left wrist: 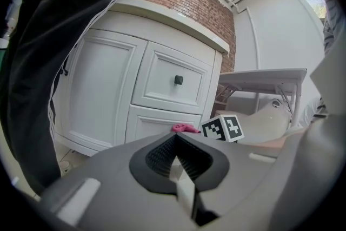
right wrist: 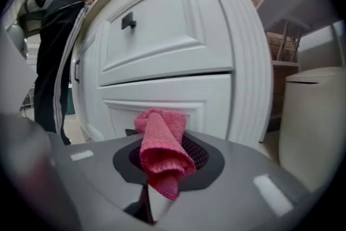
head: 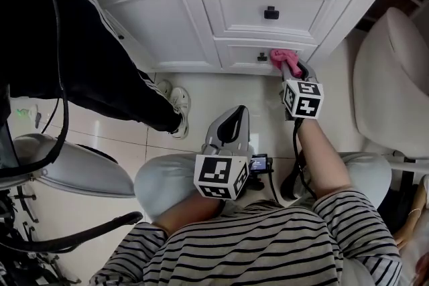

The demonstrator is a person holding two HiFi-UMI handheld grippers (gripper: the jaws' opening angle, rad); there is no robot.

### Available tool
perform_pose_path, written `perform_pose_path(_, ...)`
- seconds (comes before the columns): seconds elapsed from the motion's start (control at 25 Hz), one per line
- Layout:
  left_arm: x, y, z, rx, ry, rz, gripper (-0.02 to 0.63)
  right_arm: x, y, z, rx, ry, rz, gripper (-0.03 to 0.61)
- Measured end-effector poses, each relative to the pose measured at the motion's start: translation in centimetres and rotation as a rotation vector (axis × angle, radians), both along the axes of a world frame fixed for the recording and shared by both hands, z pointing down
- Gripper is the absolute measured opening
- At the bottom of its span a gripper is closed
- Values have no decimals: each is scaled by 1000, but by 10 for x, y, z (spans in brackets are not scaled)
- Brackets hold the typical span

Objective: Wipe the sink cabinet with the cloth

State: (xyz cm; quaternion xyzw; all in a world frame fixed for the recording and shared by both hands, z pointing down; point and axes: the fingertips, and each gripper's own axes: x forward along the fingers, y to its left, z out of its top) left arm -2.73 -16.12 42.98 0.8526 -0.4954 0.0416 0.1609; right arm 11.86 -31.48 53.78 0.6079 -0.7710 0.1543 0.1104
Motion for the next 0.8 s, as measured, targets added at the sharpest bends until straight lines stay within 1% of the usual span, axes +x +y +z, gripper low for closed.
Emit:
perform_pose_path(0.16,-3,0,-2,-2,18,-8,-8,35,5,4,-15,30,75,89)
perform_pose_path(0.24,-5,0,-2,-1,21,-11,-8,53,14,6,-30,29,162,89)
perform_pose_path(0.32,-6,1,-3,1,25,-13,-8,66,26,13,-57,-16,272,87)
perform_pose_path(0.36,-7,1,-4,2,27,-13,-8,64,32,16,-66,-49,295,87)
perform_pose_path(0.4,-7,2,-4,3,29,-13,-8,52,36,20,-69,-79,276,87)
perform_pose_path(0.44,-7,2,-5,4,31,-12,-8,29,38,25,-67,-96,214,87)
perform_pose_path(0.56,-8,1,-4,-2,48,-15,-8,-70,33,41,-55,-84,-80,87)
perform_pose_path(0.64,-8,0,-4,-4,58,-16,-8,-130,22,50,-42,-53,-240,87)
perform_pose_path(0.72,-7,1,-3,-6,58,-14,-8,-169,8,61,-38,1,-333,87)
perform_pose_path(0.8,-8,1,-2,-11,55,-17,-8,-183,-7,70,-55,52,-350,87)
